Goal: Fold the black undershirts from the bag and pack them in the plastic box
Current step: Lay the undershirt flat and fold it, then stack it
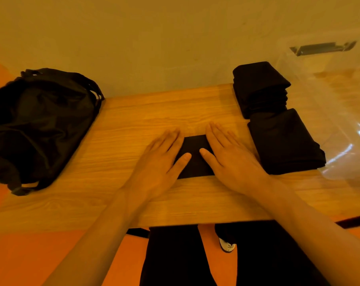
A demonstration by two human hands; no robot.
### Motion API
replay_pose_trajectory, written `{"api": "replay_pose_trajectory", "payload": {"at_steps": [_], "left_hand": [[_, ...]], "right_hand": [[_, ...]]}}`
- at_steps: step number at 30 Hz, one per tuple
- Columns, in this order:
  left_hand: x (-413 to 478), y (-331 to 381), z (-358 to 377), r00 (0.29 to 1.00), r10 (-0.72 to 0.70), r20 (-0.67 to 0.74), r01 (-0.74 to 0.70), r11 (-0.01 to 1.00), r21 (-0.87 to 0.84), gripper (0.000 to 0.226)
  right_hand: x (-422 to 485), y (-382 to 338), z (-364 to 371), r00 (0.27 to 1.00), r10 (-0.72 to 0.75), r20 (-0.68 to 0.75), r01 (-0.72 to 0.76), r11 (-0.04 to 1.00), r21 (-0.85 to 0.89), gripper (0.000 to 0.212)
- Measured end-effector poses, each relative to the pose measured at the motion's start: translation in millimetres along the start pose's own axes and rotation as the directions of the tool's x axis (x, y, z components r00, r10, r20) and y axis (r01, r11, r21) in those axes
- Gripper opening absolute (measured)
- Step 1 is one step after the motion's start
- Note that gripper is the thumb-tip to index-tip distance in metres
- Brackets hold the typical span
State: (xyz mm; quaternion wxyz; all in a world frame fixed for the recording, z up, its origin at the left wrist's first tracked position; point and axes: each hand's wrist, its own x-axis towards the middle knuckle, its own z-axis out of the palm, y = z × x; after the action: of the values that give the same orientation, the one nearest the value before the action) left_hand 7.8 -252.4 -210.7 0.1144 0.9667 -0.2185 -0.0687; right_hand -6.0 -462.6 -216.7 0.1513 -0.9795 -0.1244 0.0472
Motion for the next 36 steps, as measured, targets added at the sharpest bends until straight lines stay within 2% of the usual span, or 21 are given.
{"api": "replay_pose_trajectory", "payload": {"at_steps": [4, 6, 8, 12, 15, 19, 23, 27, 30, 32, 34, 36], "left_hand": [[7.5, -2.3, -18.2, 0.994, -0.100, -0.037, 0.086, 0.957, -0.278, 0.052], [23.8, -5.1, -30.1, 0.996, -0.082, -0.026, 0.073, 0.964, -0.257, 0.047], [43.4, -2.5, -42.3, 0.994, -0.080, 0.068, 0.096, 0.958, -0.269, 0.044], [76.7, 15.8, -57.0, 0.941, -0.061, 0.332, 0.113, 0.984, -0.139, 0.041], [91.3, 21.2, -61.5, 0.878, -0.093, 0.470, 0.187, 0.970, -0.158, 0.047], [97.8, 19.6, -70.4, 0.826, -0.096, 0.555, 0.290, 0.917, -0.273, 0.043], [94.3, 16.7, -75.3, 0.783, -0.058, 0.619, 0.315, 0.895, -0.315, 0.038], [87.9, 15.7, -76.5, 0.785, -0.041, 0.618, 0.338, 0.865, -0.372, 0.036], [82.8, 14.1, -81.8, 0.766, -0.024, 0.642, 0.406, 0.793, -0.455, 0.036], [78.0, 14.5, -86.1, 0.762, -0.007, 0.647, 0.446, 0.731, -0.517, 0.034], [72.8, 13.2, -88.1, 0.785, 0.010, 0.619, 0.476, 0.630, -0.614, 0.038], [65.6, 11.3, -87.6, 0.826, 0.002, 0.564, 0.489, 0.494, -0.719, 0.047]], "right_hand": [[-6.3, -0.2, -4.8, 0.989, 0.137, -0.049, -0.126, 0.975, 0.181, 0.068], [-14.2, -6.5, -7.0, 0.976, 0.194, -0.101, -0.151, 0.931, 0.331, 0.063], [-23.0, -12.3, -7.4, 0.958, 0.248, -0.144, -0.166, 0.888, 0.430, 0.058], [-38.0, -15.8, -0.6, 0.938, 0.304, -0.168, -0.205, 0.875, 0.439, 0.058], [-48.8, -14.8, 2.3, 0.919, 0.345, -0.193, -0.216, 0.846, 0.487, 0.060], [-56.1, -15.9, 4.3, 0.919, 0.343, -0.194, -0.210, 0.842, 0.496, 0.059], [-58.4, -14.7, 3.2, 0.913, 0.356, -0.198, -0.194, 0.807, 0.558, 0.054], [-58.2, -13.3, 2.0, 0.908, 0.373, -0.188, -0.188, 0.768, 0.612, 0.050], [-54.9, -13.9, -2.2, 0.905, 0.402, -0.141, -0.203, 0.698, 0.687, 0.053], [-49.2, -15.3, -8.6, 0.903, 0.421, -0.091, -0.224, 0.641, 0.734, 0.063], [-40.2, -17.9, -18.5, 0.899, 0.437, -0.021, -0.249, 0.550, 0.797, 0.079], [-30.2, -21.2, -29.0, 0.887, 0.453, 0.085, -0.293, 0.413, 0.862, 0.090]]}}
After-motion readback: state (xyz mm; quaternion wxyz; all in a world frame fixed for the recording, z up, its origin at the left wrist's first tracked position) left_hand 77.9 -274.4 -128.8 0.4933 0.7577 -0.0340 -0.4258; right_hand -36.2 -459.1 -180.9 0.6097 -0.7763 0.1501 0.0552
